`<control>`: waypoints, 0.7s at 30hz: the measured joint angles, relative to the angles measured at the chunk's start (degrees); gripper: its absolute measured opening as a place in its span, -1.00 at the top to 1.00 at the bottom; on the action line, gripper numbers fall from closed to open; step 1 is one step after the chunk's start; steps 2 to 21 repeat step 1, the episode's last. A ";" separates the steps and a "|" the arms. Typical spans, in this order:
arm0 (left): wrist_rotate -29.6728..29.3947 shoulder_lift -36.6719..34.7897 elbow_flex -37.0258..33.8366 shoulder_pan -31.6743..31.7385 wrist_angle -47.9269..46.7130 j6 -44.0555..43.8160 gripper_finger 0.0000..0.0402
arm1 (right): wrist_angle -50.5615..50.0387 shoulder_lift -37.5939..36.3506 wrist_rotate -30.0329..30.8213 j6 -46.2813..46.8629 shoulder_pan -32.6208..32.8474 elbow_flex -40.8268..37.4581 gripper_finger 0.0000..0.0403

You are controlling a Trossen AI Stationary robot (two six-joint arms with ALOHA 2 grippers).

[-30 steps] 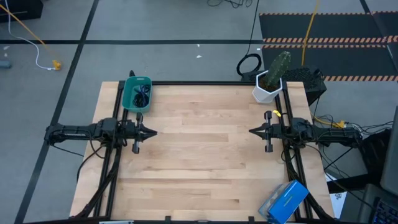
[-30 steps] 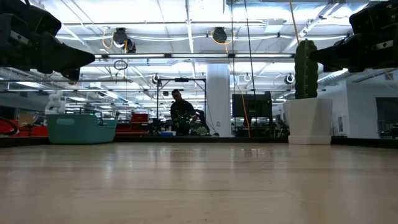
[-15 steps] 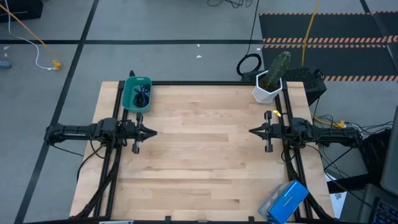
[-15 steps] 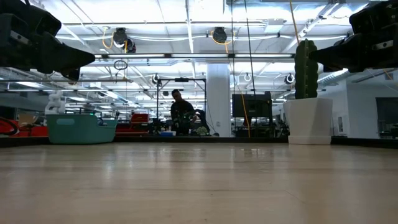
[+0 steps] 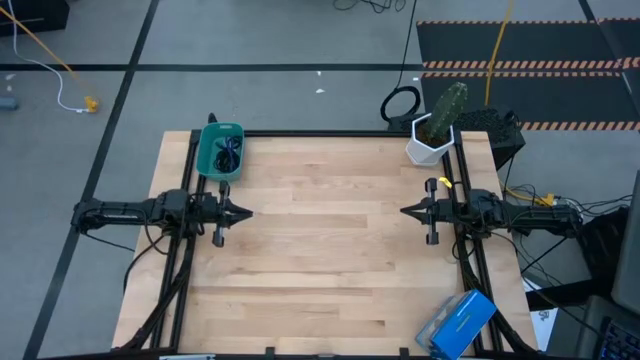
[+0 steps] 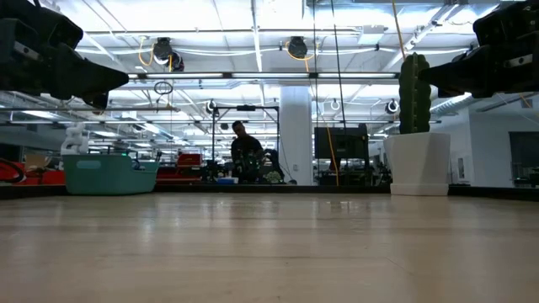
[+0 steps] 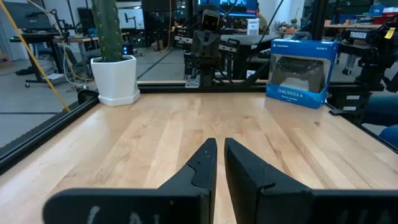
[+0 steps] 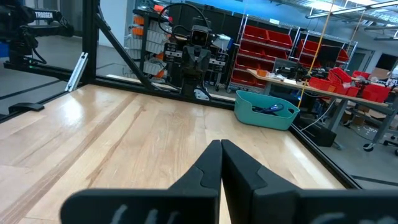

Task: Pick and place USB-C Cables
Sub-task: Return to Home Position

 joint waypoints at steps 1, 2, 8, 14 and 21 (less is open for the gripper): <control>0.00 0.01 0.01 0.01 0.00 0.01 0.82 | 0.00 0.00 0.00 0.00 -0.02 -0.02 1.00; 0.00 0.01 0.01 0.01 0.00 0.01 0.82 | 0.00 0.00 0.00 0.00 -0.02 -0.02 1.00; 0.00 0.01 0.01 0.01 0.00 0.01 0.82 | 0.00 0.00 0.00 0.00 -0.02 -0.02 1.00; 0.00 0.01 0.01 0.01 0.00 0.01 0.82 | 0.00 0.00 0.00 0.00 -0.02 -0.02 1.00; 0.00 0.01 0.01 0.01 0.00 0.01 0.82 | 0.00 0.00 0.00 0.00 -0.02 -0.02 1.00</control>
